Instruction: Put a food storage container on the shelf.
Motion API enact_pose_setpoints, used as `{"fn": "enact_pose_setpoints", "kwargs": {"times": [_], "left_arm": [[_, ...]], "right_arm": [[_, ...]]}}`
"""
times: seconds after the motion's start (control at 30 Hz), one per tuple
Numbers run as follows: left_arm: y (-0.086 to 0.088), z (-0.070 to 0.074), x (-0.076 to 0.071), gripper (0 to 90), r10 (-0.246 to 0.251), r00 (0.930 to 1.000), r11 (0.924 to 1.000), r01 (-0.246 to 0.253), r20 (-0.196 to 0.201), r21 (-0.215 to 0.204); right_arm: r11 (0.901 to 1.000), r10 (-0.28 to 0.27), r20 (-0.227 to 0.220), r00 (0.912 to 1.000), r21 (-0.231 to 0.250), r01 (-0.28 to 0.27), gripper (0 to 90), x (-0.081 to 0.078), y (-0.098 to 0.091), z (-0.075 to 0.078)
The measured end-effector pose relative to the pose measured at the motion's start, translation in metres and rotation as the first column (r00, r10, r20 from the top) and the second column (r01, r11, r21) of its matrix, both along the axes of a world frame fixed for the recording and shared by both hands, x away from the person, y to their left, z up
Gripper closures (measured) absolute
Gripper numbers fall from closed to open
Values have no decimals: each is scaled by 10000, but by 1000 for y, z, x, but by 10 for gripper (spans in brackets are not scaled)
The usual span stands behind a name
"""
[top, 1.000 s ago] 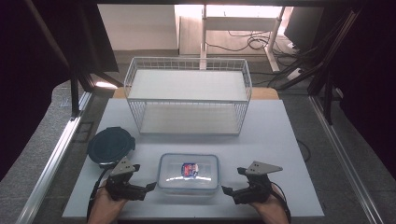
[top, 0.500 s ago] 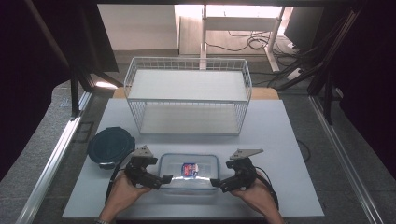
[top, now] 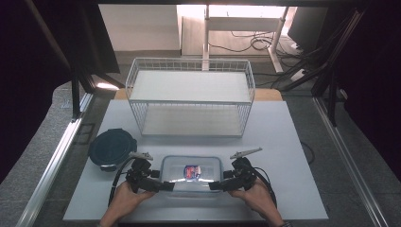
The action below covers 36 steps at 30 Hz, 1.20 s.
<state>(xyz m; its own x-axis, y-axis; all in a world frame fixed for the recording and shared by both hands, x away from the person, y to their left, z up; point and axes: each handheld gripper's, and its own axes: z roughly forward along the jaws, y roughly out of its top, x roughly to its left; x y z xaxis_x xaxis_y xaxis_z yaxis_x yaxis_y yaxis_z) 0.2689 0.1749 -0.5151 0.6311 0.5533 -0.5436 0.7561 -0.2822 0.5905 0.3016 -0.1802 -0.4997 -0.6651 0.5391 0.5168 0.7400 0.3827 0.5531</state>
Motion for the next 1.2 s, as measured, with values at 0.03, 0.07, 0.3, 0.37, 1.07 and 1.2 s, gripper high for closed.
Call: {"fn": "enact_pose_setpoints", "kwargs": {"times": [0.03, 0.07, 0.3, 0.37, 1.07, 1.2], "left_arm": [[2, 1, -3, 170, 82, 9999, 10000, -81, 120, -34], [5, 2, -5, 213, 211, 9997, 9996, -208, 152, -186], [20, 4, -16, 455, 607, 9981, 9915, -588, 133, -1163], [18, 6, -19, 465, 683, 9971, 9925, -644, 344, -1039], [15, 6, -25, 522, 1387, 9861, 9835, -1264, 912, -1292], [13, 8, -23, 522, 1664, 9834, 9793, -1563, 721, -1284]], "right_arm": [[9999, -128, -150, 9998, 61, 129, 217, 0, -2, 2], [9999, -140, -106, 9998, 49, 141, 252, -2, -4, 5], [9983, -473, -4, 9989, 337, 473, 450, -16, -15, 16], [9978, -586, 43, 9983, 316, 584, 466, -20, -16, 18], [9857, -1195, 446, 9918, 1244, 1132, 480, -20, -23, 9], [9875, -1254, 419, 9912, 1013, 1206, 486, -21, -21, 12]]}}
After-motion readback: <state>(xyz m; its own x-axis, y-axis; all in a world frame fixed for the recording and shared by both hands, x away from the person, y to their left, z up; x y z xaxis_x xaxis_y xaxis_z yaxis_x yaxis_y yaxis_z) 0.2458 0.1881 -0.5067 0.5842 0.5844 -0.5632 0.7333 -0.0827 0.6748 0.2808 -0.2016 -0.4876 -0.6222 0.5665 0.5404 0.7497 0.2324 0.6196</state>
